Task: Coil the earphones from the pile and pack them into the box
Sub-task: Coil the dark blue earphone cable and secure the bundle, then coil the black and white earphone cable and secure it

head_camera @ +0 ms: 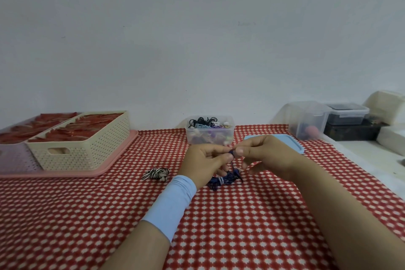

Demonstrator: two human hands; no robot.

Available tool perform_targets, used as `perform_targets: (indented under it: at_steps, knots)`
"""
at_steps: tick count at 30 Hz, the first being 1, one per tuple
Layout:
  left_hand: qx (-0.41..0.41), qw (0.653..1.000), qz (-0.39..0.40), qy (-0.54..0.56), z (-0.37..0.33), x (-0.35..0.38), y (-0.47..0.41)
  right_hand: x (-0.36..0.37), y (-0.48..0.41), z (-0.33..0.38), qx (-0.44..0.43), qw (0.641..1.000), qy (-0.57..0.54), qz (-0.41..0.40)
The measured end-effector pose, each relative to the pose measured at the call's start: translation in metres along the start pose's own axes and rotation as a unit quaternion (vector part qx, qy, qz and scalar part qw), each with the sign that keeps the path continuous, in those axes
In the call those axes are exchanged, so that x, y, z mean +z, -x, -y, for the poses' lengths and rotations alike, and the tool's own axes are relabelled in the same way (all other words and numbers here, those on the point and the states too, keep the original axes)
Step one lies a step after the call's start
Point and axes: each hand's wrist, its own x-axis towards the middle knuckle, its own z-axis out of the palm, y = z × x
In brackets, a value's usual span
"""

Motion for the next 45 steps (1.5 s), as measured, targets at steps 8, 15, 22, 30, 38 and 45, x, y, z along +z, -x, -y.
perform_targets:
  at_steps: [8,15,22,30,38,45]
  knots:
    - [-0.014,1.000,0.007,-0.016,0.003,-0.006,0.000,0.010,-0.002,-0.005,0.022,1.000,0.004,0.001]
    - [-0.010,0.998,0.019,-0.058,0.001,-0.012,-0.005,0.011,-0.005,-0.007,0.002,0.999,0.037,-0.015]
    - [-0.019,0.952,0.089,-0.292,-0.001,-0.026,-0.007,0.018,-0.013,-0.014,-0.039,0.984,0.169,-0.028]
    - [-0.064,0.897,0.172,-0.403,-0.003,-0.031,-0.012,0.011,-0.016,-0.016,-0.031,0.940,0.338,-0.038]
    - [-0.015,0.921,0.154,-0.357,-0.020,-0.048,-0.042,0.024,-0.034,-0.007,-0.074,0.946,0.315,-0.019]
    - [0.017,0.944,0.067,-0.323,-0.034,-0.062,-0.102,0.007,-0.086,0.032,-0.096,0.959,0.247,-0.098]
